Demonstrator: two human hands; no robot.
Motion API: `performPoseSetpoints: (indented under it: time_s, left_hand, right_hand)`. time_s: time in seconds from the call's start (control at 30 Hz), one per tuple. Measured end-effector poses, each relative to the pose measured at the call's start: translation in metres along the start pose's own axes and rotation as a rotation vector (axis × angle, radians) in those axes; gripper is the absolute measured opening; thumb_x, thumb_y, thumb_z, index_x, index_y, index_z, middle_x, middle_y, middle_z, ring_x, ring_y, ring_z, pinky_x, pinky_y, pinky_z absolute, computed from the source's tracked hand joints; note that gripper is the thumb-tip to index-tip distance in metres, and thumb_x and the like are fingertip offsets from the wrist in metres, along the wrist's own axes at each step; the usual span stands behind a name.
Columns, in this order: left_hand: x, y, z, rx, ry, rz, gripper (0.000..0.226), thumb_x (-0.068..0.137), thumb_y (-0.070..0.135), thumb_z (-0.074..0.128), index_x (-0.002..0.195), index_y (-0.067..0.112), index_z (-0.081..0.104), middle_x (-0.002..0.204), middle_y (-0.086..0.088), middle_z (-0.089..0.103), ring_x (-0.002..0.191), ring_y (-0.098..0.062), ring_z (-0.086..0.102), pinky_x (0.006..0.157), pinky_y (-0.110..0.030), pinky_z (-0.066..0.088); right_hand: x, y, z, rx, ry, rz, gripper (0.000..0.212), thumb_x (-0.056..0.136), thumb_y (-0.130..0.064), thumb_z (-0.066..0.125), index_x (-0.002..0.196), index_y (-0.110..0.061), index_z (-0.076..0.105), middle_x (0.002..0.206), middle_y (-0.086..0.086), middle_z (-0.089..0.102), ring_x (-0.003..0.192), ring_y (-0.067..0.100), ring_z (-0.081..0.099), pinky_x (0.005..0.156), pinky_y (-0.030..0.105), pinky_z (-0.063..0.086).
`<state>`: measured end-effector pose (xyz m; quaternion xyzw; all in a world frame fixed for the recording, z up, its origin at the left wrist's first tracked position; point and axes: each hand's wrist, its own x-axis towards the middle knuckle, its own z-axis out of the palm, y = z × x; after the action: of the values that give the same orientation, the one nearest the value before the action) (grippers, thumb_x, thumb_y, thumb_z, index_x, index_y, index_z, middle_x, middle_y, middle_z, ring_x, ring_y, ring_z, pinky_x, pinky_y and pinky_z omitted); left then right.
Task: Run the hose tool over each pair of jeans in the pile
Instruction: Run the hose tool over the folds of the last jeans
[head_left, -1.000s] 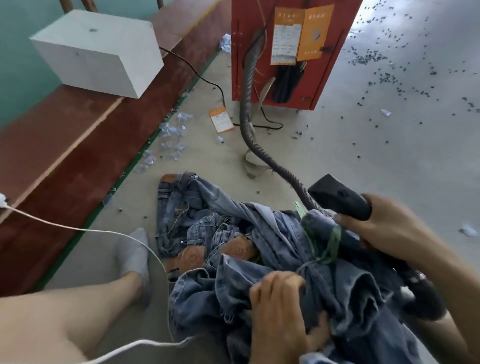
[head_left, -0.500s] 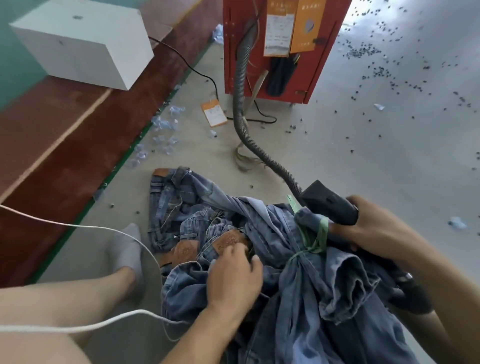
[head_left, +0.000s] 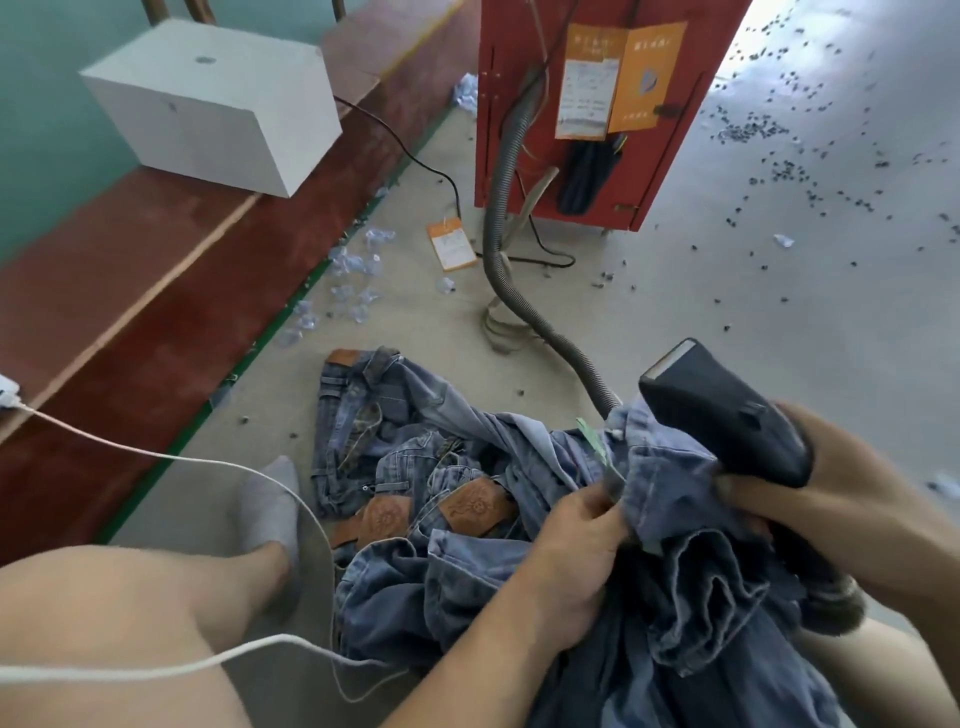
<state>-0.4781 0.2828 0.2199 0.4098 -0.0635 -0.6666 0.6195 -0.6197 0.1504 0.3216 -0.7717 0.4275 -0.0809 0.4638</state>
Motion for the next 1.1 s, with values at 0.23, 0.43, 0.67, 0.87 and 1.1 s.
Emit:
performPoseSetpoints:
  time_s: [0.23,0.43,0.67,0.87,1.1]
  left_hand:
    - [-0.020,-0.003,0.014,0.321,0.022,0.253,0.021,0.095,0.026,0.075,0.114,0.019,0.077,0.114,-0.001,0.078,0.110,-0.017,0.072,0.095,-0.032,0.058]
    - [-0.026,-0.001,0.025,0.635,0.021,0.442,0.023,0.092,0.010,0.072,0.110,0.022,0.079,0.124,0.013,0.069,0.117,-0.002,0.065,0.099,-0.019,0.050]
    - [-0.013,0.006,0.013,-0.467,-0.054,0.111,0.056,0.070,-0.012,0.055,0.118,0.012,0.072,0.114,-0.030,0.072,0.093,-0.038,0.075,0.071,-0.041,0.062]
    - [-0.010,0.011,0.021,-0.424,-0.048,0.151,0.064,0.089,-0.020,0.036,0.116,0.021,0.078,0.120,-0.022,0.073,0.102,-0.032,0.075,0.078,-0.037,0.062]
    - [-0.004,0.022,0.031,-0.483,0.032,0.177,0.058,0.092,-0.013,0.040,0.134,0.015,0.067,0.128,-0.024,0.068,0.122,-0.038,0.065,0.103,-0.046,0.055]
  right_hand:
    - [-0.005,-0.005,-0.008,0.141,0.238,0.074,0.060,0.056,-0.062,0.083,0.101,-0.028,0.061,0.078,0.010,0.075,0.060,0.027,0.066,0.065,0.051,0.053]
    - [-0.004,-0.010,0.010,-0.077,0.192,0.015,0.049,0.066,-0.046,0.089,0.101,-0.035,0.058,0.081,-0.025,0.073,0.069,-0.005,0.068,0.054,0.008,0.048]
    - [-0.006,-0.001,0.000,-0.115,0.230,0.025,0.034,0.083,-0.013,0.083,0.095,-0.033,0.058,0.076,-0.017,0.069,0.061,0.002,0.065,0.046,0.013,0.045]
    - [-0.018,-0.030,-0.005,-0.122,0.283,0.018,0.049,0.074,-0.051,0.078,0.105,-0.050,0.041,0.073,-0.012,0.071,0.051,0.008,0.067,0.046,0.021,0.048]
    - [-0.032,-0.044,0.005,-0.437,0.048,-0.111,0.044,0.069,-0.058,0.080,0.103,-0.047,0.054,0.080,-0.023,0.065,0.069,-0.001,0.062,0.059,0.015,0.048]
